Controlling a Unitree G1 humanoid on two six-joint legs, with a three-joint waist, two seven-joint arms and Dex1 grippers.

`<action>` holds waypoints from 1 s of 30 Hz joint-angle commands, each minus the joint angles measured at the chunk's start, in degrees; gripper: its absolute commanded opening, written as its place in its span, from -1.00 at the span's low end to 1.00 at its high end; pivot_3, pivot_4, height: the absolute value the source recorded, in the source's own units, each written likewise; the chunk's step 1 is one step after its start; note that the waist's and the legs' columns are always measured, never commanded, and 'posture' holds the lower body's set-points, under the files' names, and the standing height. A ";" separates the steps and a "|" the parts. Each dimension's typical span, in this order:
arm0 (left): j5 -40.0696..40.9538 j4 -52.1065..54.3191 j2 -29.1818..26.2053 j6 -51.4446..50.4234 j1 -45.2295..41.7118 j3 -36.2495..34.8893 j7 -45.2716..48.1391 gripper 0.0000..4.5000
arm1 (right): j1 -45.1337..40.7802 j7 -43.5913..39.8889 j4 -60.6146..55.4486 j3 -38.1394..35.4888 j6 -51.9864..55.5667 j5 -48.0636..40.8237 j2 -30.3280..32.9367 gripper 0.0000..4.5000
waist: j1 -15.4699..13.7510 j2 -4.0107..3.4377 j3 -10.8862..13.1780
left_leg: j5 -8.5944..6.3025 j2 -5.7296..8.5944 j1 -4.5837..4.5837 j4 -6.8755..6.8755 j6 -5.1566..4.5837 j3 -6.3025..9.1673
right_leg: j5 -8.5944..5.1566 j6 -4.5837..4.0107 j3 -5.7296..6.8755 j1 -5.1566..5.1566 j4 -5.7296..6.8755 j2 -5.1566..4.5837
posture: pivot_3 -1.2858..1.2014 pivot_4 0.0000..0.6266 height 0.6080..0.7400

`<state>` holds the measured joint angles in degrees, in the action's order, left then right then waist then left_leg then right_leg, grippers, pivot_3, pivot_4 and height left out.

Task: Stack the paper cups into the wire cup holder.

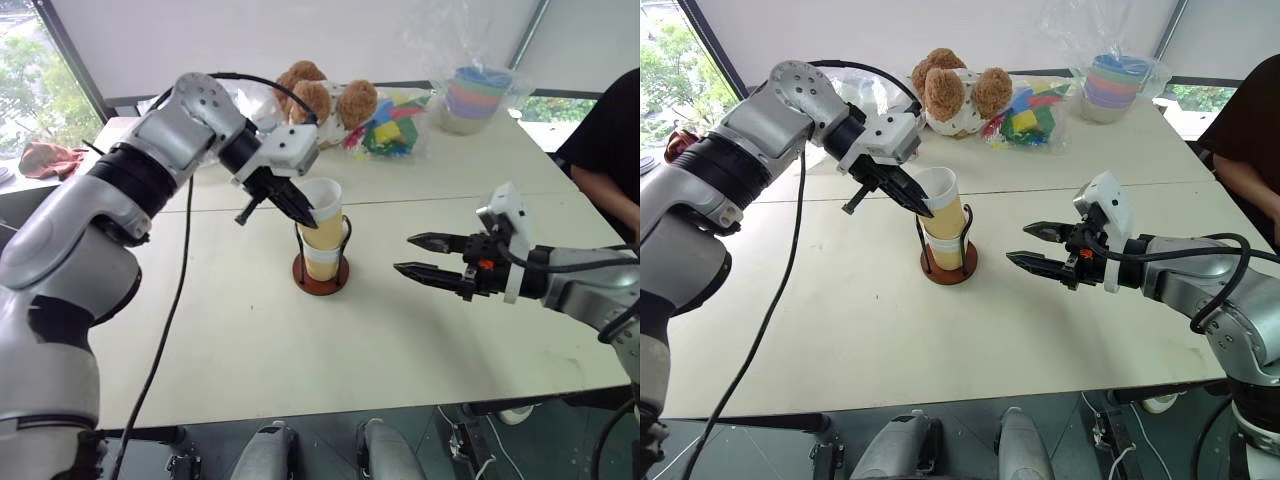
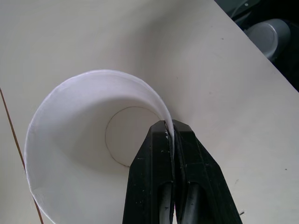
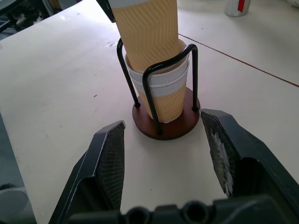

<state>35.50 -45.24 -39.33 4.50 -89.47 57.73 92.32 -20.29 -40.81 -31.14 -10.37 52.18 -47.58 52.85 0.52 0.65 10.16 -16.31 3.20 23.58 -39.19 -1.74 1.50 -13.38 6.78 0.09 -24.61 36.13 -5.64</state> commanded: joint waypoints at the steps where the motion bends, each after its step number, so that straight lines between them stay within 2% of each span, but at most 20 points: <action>1: -0.54 -0.85 0.76 1.64 -1.34 -0.80 0.18 -0.40 | 0.30 0.07 -1.75 -2.09 -0.96 -0.63 -0.29 0.23 | -0.05 0.00 0.00 | 0.00 0.00 0.00 0.00 0.00 0.00 | 0.00 0.00 0.00 0.00 0.00 0.00 | 0.03 -0.52 1.00; 5: -0.66 -2.05 1.41 1.15 -2.20 -3.52 0.18 0.46 | 0.63 0.02 -1.59 -2.03 -1.21 -0.46 -0.39 0.23 | 0.00 0.00 0.00 | 0.00 0.00 0.00 -0.01 0.00 0.00 | 0.00 0.00 -0.01 0.00 0.00 0.00 | 0.03 -0.52 1.00; 8: -1.10 -4.60 1.89 -0.93 -3.26 -9.59 0.18 0.46 | 1.47 -0.07 -0.81 -1.51 -1.82 0.75 -0.36 0.23 | 0.03 0.01 0.00 | 0.00 0.00 0.00 -0.01 0.00 0.00 | 0.00 0.00 0.01 0.00 0.00 0.00 | 0.03 -0.52 1.00; 10: -2.14 -6.17 1.05 -2.99 -2.44 -16.42 0.18 0.46 | 2.48 0.11 0.16 -0.48 -2.76 2.83 -0.31 0.23 | 0.07 0.01 0.00 | 0.00 0.00 0.00 -0.01 -0.01 0.00 | 0.00 0.01 0.01 0.00 0.00 0.01 | 0.03 -0.52 1.00; 13: -3.33 -2.96 -2.52 -7.39 3.60 -26.19 -4.95 0.46 | 3.50 0.58 2.61 0.83 -5.73 5.66 -2.43 0.23 | 0.35 -0.01 -0.01 | -0.01 0.00 -0.02 0.01 -0.01 -0.01 | -0.01 0.02 0.01 0.00 0.00 0.02 | 0.03 -0.52 1.00; 16: -3.36 8.60 -6.54 -13.08 14.78 -35.88 -16.19 0.46 | 2.60 1.81 6.85 2.96 -9.61 9.79 -5.99 0.23 | 0.71 -0.19 -0.11 | -0.02 -0.03 -0.20 0.07 -0.03 -0.06 | -0.01 0.02 -0.10 0.02 0.07 0.03 | 0.03 -0.52 1.00; 19: 2.34 27.22 -9.38 -25.36 28.96 -48.32 -32.00 0.46 | 0.59 3.85 12.36 5.29 -13.60 14.40 -10.29 0.23 | 0.46 -0.13 -0.07 | 0.06 -0.06 -0.20 0.04 0.10 0.03 | -0.01 0.02 -0.15 -0.01 0.21 0.07 | 0.03 -0.52 1.00; 21: 3.24 40.10 -10.04 -30.86 40.76 -55.62 -42.60 0.46 | -0.32 5.09 16.01 6.01 -16.27 17.16 -12.76 0.23 | 0.19 -0.12 -0.07 | 0.11 -0.05 -0.15 0.04 0.20 0.04 | -0.01 0.02 -0.20 -0.04 0.20 0.03 | 0.03 -0.52 1.00; 24: 2.52 54.87 -7.26 -36.19 56.64 -65.08 -57.37 0.46 | -1.79 6.27 21.12 5.62 -19.82 19.71 -15.99 0.23 | -0.11 -0.12 -0.08 | 0.27 0.00 -0.11 0.10 0.55 0.07 | 0.00 0.01 -0.37 -0.05 0.18 -0.02 | 0.03 -0.52 1.00; 26: 2.45 61.90 -2.83 -38.47 65.10 -70.32 -66.47 0.46 | -3.12 6.69 24.82 5.29 -21.99 20.92 -17.68 0.23 | -0.33 -0.14 -0.11 | 0.27 0.06 -0.12 0.11 0.62 0.11 | 0.00 0.01 -0.62 -0.02 0.07 0.03 | 0.03 -0.52 1.00; 28: -0.80 67.34 2.34 -37.39 73.54 -73.08 -73.66 0.46 | -4.87 7.89 29.70 5.19 -24.87 22.97 -19.62 0.23 | -0.44 -0.13 -0.11 | 0.25 0.11 -0.21 0.13 0.62 0.07 | 0.01 0.00 -0.82 0.03 0.02 0.03 | 0.03 -0.52 1.00; 30: -2.42 70.66 6.17 -37.02 78.49 -73.95 -77.48 0.46 | -6.09 8.08 33.41 5.30 -27.26 24.57 -20.75 0.23 | -0.97 -0.13 -0.12 | 0.24 0.13 -0.20 0.12 0.60 0.07 | 0.04 -0.02 -0.83 0.05 0.01 0.04 | 0.03 -0.52 1.00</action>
<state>34.61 20.11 -33.95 -33.41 -11.59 -13.11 18.59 -24.78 -33.07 1.03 -3.61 27.87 -24.22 32.69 -0.45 0.52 10.04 -16.06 3.33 23.37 -39.07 -1.13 1.57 -13.34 6.75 -0.73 -24.56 36.18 -5.59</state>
